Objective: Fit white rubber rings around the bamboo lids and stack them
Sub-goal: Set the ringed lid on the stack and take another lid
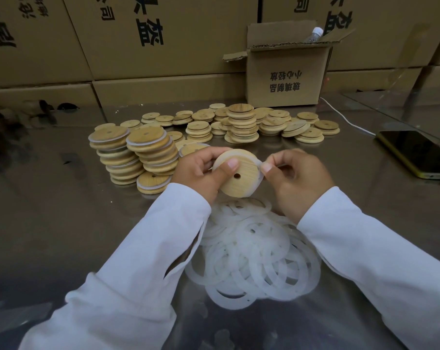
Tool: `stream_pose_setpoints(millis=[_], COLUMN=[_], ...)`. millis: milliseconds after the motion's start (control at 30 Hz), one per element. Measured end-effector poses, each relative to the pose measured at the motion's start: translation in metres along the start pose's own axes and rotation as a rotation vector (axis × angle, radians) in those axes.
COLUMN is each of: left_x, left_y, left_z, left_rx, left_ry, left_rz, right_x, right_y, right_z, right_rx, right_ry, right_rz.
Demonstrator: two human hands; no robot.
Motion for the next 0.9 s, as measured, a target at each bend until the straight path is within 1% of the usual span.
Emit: stream_pose_setpoints(millis=[233,333,467,633,767,900], left_x=[-0.001,-0.003,-0.007,-0.011,-0.011,-0.010], left_y=[0.003,0.002,-0.001,-0.002,-0.002,-0.003], left_z=[0.003,0.008,0.013,0.016,0.017,0.016], left_rx=[0.018,0.043,0.022,0.086,0.079,0.063], left_ry=[-0.051,-0.101,-0.168,-0.242,-0.248,-0.216], left_rz=[0.031,0.035,0.030,0.096,0.127,0.130], right_x=[-0.001,-0.003,-0.004,-0.008,-0.008,-0.008], right_y=[-0.005,-0.006,-0.002,0.001,-0.001,-0.001], right_z=[0.001,0.001,0.000,-0.007,-0.012,-0.013], right_rx=[-0.010,0.016,0.066,0.040,-0.033,-0.054], right_ry=[-0.016,-0.012,0.010,0.063,0.108,0.119], right_rz=[-0.011,-0.002,0.071,0.153,0.172,0.178])
Point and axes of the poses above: each hand's wrist, its own x-axis towards the middle knuckle, its own y-axis out of the back of the hand, z = x × y, the point moved 6 cm from there along x, towards the middle knuckle, and after that the axes turned 12 degrees about y, right-handed, at the moved point
